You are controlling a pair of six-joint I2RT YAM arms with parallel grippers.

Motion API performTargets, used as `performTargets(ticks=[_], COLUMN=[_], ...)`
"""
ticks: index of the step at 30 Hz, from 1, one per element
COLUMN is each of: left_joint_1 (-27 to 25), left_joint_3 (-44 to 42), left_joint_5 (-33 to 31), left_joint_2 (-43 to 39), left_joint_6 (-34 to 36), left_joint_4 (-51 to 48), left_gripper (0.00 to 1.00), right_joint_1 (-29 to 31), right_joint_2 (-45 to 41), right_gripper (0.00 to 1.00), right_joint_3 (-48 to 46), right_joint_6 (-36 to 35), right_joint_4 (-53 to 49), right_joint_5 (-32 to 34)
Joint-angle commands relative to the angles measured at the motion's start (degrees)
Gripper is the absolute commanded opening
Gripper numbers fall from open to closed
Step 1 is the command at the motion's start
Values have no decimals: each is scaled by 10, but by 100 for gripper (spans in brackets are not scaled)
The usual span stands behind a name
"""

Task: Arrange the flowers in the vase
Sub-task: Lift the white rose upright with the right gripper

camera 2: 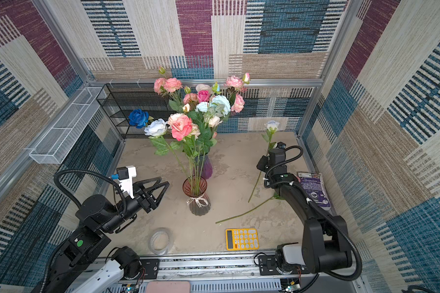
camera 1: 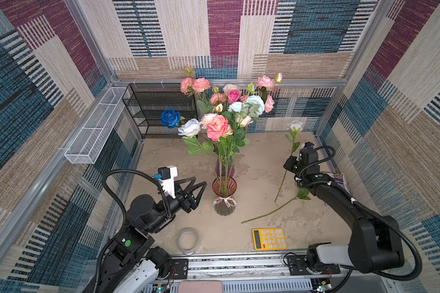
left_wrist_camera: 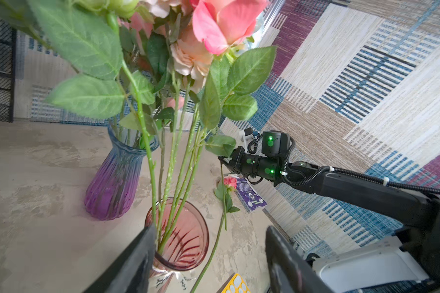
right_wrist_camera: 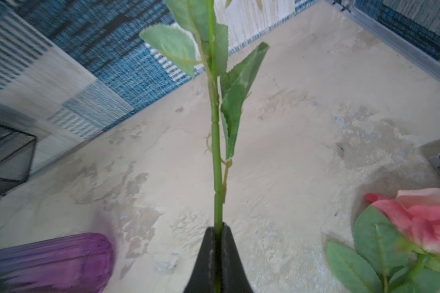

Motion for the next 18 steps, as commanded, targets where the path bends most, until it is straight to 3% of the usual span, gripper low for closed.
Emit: performTargets(ticks=[1, 7, 14, 18], left_joint_1=[0, 0, 0, 0], left_joint_3=[28, 84, 152, 181], left_joint_5=[36, 91, 176, 238], left_joint_2=[16, 53, 104, 136], left_joint_6=[2, 18, 32, 34], left_joint_4=[4, 10, 24, 39], left_gripper=[69, 69, 69, 68], right_joint_1=[21, 67, 75, 78], right_joint_2=[-72, -210, -332, -353], right_gripper=[0, 0, 0, 0], right_joint_3=[-12, -34, -46, -36], right_joint_6=[12, 19, 41, 53], right_joint_4=[6, 29, 84, 125], right_joint_5=[-15, -56, -167, -272])
